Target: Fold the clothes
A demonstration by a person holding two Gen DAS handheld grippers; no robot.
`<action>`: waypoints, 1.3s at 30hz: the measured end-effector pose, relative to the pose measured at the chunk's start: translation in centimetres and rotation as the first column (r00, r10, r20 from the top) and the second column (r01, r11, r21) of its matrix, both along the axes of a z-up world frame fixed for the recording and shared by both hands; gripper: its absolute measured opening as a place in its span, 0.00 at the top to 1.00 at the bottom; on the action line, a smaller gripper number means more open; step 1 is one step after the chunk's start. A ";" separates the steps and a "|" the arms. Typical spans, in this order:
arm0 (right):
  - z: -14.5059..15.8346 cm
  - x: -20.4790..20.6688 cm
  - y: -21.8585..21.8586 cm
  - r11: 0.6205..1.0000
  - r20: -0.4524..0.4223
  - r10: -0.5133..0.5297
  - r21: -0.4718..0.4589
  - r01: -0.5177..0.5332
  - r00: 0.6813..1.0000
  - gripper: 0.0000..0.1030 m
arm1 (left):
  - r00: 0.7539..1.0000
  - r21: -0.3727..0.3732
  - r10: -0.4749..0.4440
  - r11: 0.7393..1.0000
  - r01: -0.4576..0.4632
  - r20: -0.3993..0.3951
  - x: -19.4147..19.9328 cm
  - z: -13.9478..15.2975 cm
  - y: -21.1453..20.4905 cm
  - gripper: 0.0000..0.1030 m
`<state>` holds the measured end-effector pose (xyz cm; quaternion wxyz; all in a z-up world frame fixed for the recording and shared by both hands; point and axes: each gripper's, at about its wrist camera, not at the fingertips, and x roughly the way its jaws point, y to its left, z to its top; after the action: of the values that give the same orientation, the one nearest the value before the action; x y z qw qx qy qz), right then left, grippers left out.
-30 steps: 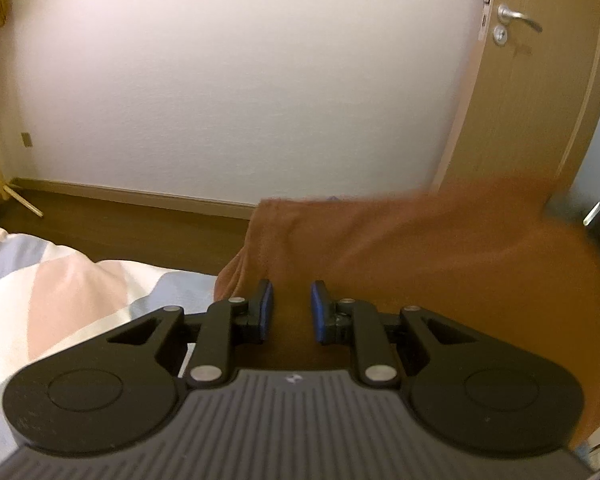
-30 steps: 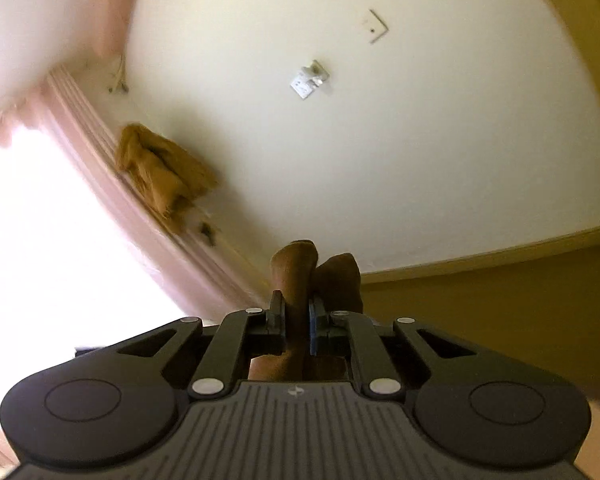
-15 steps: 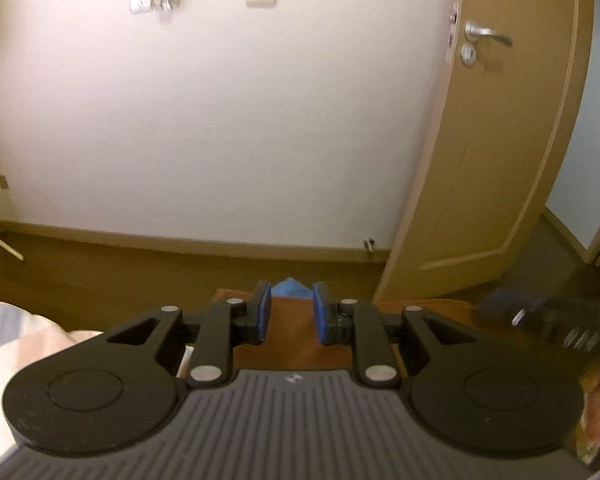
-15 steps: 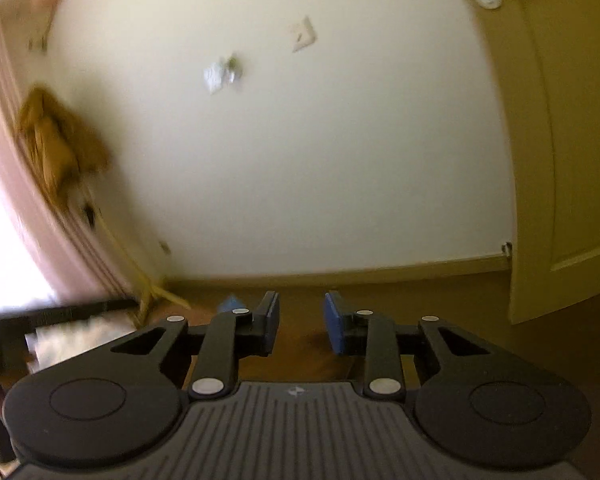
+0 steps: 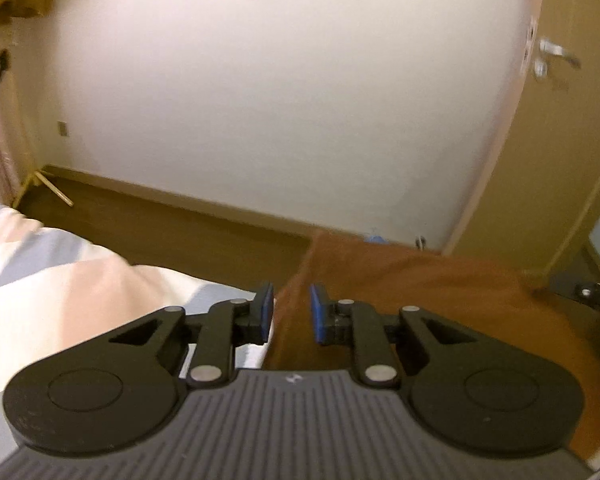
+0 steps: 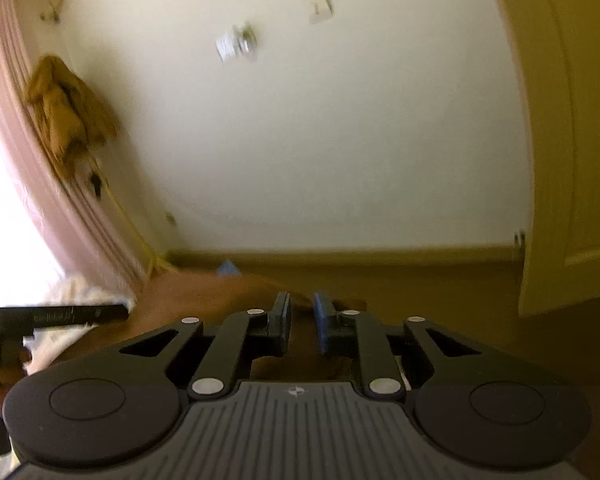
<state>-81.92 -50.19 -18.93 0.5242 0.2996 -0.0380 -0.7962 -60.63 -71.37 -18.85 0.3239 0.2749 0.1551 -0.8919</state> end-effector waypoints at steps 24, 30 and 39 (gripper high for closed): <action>1.8 10.3 6.4 0.975 -0.077 0.146 0.178 -0.130 0.986 0.48 | 0.944 0.096 0.161 0.976 -0.196 0.287 4.4 2.9 12.1 0.74; 4.2 8.9 10.3 0.950 0.099 0.141 0.268 -0.162 0.985 0.34 | 0.912 0.143 0.207 0.952 -0.271 0.353 4.2 6.0 19.7 0.52; 8.7 10.4 16.1 0.954 0.083 0.094 0.277 -0.113 0.992 0.19 | 0.917 0.135 0.206 0.955 -0.265 0.342 5.6 9.7 25.9 0.28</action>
<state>-71.47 -34.09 -10.22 0.5156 0.3999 0.0732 -0.7542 -55.05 -45.47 -9.12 0.4243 0.4249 0.2112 -0.7712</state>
